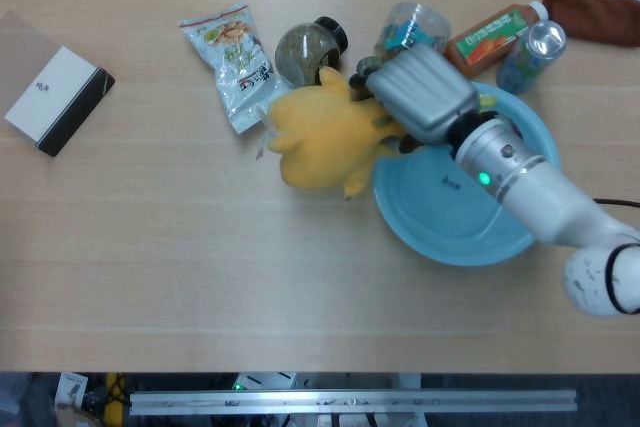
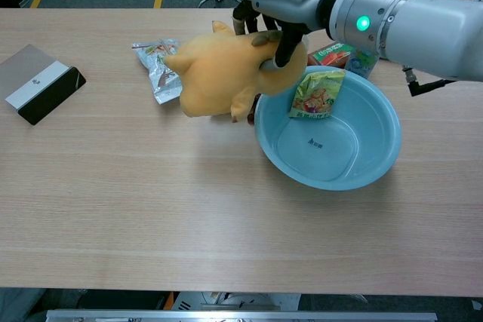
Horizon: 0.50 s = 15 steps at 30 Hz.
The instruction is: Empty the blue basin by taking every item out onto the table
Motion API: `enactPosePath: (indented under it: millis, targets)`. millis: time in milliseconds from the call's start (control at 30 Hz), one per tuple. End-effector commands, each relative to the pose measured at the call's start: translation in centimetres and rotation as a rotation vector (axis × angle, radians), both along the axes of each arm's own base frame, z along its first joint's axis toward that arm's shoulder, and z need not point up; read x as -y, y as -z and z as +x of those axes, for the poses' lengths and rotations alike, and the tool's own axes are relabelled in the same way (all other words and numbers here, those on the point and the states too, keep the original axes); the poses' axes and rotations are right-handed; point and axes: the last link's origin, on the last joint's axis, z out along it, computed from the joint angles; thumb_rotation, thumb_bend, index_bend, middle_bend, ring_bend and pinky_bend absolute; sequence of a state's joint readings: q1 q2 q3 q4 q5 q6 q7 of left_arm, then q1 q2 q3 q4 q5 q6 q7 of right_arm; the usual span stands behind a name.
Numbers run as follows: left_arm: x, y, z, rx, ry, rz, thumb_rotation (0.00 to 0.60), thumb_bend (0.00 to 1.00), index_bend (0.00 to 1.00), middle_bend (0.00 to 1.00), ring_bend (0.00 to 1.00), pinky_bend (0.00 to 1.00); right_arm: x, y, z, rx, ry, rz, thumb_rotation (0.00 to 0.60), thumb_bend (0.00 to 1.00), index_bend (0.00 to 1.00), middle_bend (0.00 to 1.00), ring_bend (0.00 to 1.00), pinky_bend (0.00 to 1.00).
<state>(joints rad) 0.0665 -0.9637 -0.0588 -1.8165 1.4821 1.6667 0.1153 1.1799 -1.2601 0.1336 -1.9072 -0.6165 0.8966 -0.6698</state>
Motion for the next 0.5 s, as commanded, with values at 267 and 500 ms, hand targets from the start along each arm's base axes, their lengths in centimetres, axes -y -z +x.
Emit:
enactPosePath:
  millis: [267, 500]
  targets:
    - [0.7, 0.0, 0.2, -0.004, -0.014, 0.013, 0.6, 0.34, 0.34, 0.37, 0.3, 0.26, 0.6, 4.8, 4.5, -0.044, 0.0, 0.041, 0.6, 0.32, 0.19, 0.27, 0.27, 0.48]
    - [1.1, 0.1, 0.2, -0.003, -0.023, 0.023, 0.6, 0.34, 0.34, 0.37, 0.29, 0.26, 0.5, 5.2, 5.5, -0.047, 0.006, 0.045, 0.6, 0.29, 0.0, 0.13, 0.12, 0.34]
